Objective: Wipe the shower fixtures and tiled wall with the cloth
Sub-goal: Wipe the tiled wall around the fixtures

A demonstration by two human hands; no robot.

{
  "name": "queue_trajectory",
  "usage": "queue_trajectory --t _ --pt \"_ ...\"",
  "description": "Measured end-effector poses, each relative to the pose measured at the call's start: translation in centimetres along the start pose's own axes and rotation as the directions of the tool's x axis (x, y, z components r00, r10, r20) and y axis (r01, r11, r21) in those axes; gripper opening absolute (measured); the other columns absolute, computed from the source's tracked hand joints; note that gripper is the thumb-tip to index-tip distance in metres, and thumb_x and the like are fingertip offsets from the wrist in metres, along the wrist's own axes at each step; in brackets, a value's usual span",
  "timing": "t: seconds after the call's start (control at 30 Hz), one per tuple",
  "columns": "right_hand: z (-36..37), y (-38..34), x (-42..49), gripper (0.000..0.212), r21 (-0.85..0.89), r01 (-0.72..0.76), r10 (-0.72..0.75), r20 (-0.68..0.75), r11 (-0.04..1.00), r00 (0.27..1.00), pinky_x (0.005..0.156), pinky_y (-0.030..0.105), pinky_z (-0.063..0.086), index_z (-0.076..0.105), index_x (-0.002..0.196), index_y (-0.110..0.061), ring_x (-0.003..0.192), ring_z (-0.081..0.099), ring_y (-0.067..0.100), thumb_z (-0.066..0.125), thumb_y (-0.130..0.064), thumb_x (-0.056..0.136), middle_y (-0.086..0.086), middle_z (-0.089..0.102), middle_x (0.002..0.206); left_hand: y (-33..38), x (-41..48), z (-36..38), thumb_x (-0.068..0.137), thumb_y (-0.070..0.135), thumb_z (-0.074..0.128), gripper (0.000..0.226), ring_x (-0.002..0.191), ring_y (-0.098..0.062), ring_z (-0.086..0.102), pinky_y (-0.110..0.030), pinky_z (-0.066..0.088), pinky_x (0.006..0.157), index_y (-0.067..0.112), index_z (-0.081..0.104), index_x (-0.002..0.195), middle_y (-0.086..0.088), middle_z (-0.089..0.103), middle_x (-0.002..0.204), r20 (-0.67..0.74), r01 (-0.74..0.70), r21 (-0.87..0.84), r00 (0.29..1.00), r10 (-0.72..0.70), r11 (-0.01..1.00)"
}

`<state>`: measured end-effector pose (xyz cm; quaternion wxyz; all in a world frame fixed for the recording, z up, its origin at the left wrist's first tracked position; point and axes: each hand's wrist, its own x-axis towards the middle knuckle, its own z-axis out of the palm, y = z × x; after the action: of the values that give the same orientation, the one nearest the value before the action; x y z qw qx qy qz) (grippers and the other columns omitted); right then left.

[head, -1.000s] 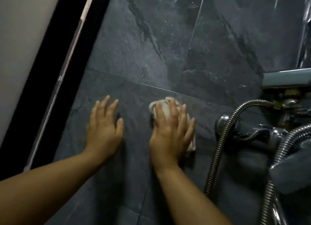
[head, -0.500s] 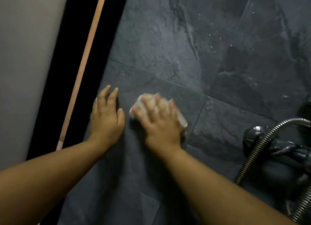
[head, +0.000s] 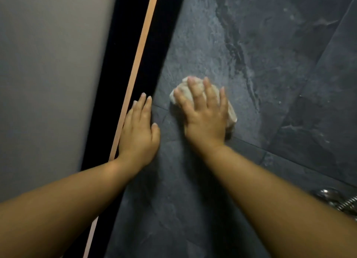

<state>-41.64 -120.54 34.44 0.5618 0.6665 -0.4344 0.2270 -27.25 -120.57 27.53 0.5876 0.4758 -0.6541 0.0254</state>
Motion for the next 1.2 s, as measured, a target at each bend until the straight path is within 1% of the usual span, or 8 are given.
queue_trajectory --t 0.13,0.37,0.6,0.7,0.83,0.93,1.07,1.2 --pt "2.2 -6.2 -4.2 0.056 -0.004 0.269 -0.264 0.182 0.963 0.947 0.113 0.051 0.002 0.063 0.122 -0.015 0.133 0.035 0.035 0.034 -0.023 0.075 0.011 0.053 0.136 -1.0 -0.1 -0.5 0.083 0.033 0.027 0.066 0.141 -0.012 0.011 -0.005 -0.003 0.108 0.008 0.025 0.145 0.004 0.019 0.150 0.033 -0.024 -0.137 0.999 0.028 0.990" --pt "0.5 0.0 -4.0 0.046 0.070 0.496 -0.500 0.136 0.866 0.855 0.111 0.049 0.010 0.073 0.100 -0.022 0.122 0.052 0.036 0.037 -0.021 0.073 0.012 0.062 0.124 2.9 0.1 -0.9 0.078 0.043 0.022 0.073 0.140 -0.031 0.023 -0.036 0.017 0.112 0.010 0.035 0.142 -0.011 0.024 0.153 0.105 -0.027 0.009 0.994 0.026 1.000" --pt "-2.9 9.1 -4.6 0.061 0.056 -0.077 0.078 -0.012 0.995 0.997 0.114 0.049 -0.001 0.040 0.138 -0.030 0.141 0.018 0.030 0.061 -0.024 0.081 0.004 0.031 0.151 11.2 2.1 1.2 0.072 0.054 0.011 0.085 0.144 -0.026 0.011 -0.040 0.014 0.116 0.017 0.024 0.147 -0.006 0.011 0.157 0.204 -0.009 -0.042 0.979 0.018 0.999" --pt "-2.0 6.7 -10.5 0.063 0.079 -0.034 0.030 0.052 0.996 0.998 0.115 0.049 -0.007 0.037 0.138 -0.018 0.145 -0.007 0.028 0.050 -0.020 0.076 0.008 0.014 0.154 13.1 1.1 2.1 0.073 0.057 0.012 0.084 0.145 -0.024 0.006 -0.042 0.014 0.116 0.020 0.022 0.148 -0.003 0.008 0.158 0.249 -0.022 -0.044 0.968 0.032 0.999" --pt "-2.5 7.5 -15.3 0.049 0.115 0.176 -0.191 0.142 0.978 0.971 0.115 0.050 0.004 0.049 0.128 -0.022 0.145 0.002 0.028 0.042 -0.019 0.080 0.010 0.029 0.144 15.1 0.5 2.7 0.086 0.045 0.030 0.067 0.145 -0.025 0.001 -0.047 0.018 0.114 0.018 0.023 0.147 -0.003 0.007 0.158 0.327 -0.130 0.015 0.938 0.118 0.991" --pt "-3.6 10.3 -14.1 0.049 0.030 -0.042 0.039 0.097 0.999 0.995 0.115 0.049 0.000 0.043 0.130 -0.021 0.145 -0.005 0.027 0.044 -0.021 0.081 0.009 0.020 0.150 16.1 1.6 3.3 0.084 0.042 0.036 0.064 0.139 -0.038 0.024 -0.054 0.034 0.103 0.010 0.042 0.139 -0.014 0.032 0.150 0.283 -0.403 0.036 0.882 0.377 0.915" --pt "-5.3 12.9 -12.5 0.058 -0.028 -0.542 0.542 0.006 0.840 0.840 0.115 0.044 -0.005 0.022 0.145 -0.032 0.143 0.003 0.030 0.041 -0.035 0.090 0.007 0.009 0.155 16.4 2.5 4.9 0.083 0.036 0.040 0.058 0.134 -0.040 0.026 -0.053 0.025 0.109 0.012 0.042 0.135 -0.018 0.040 0.144 0.246 -0.719 0.063 0.683 0.687 0.692" --pt "-4.3 9.3 -13.9 0.056 0.018 -0.706 0.706 0.012 0.708 0.708 0.117 0.044 -0.003 0.020 0.145 -0.030 0.144 0.003 0.031 0.039 -0.034 0.092 0.014 0.011 0.154 15.1 2.5 6.4 0.084 0.037 0.038 0.059 0.139 -0.033 0.017 -0.052 0.013 0.111 0.016 0.035 0.139 -0.010 0.033 0.149 0.230 -0.803 0.075 0.591 0.773 0.591"
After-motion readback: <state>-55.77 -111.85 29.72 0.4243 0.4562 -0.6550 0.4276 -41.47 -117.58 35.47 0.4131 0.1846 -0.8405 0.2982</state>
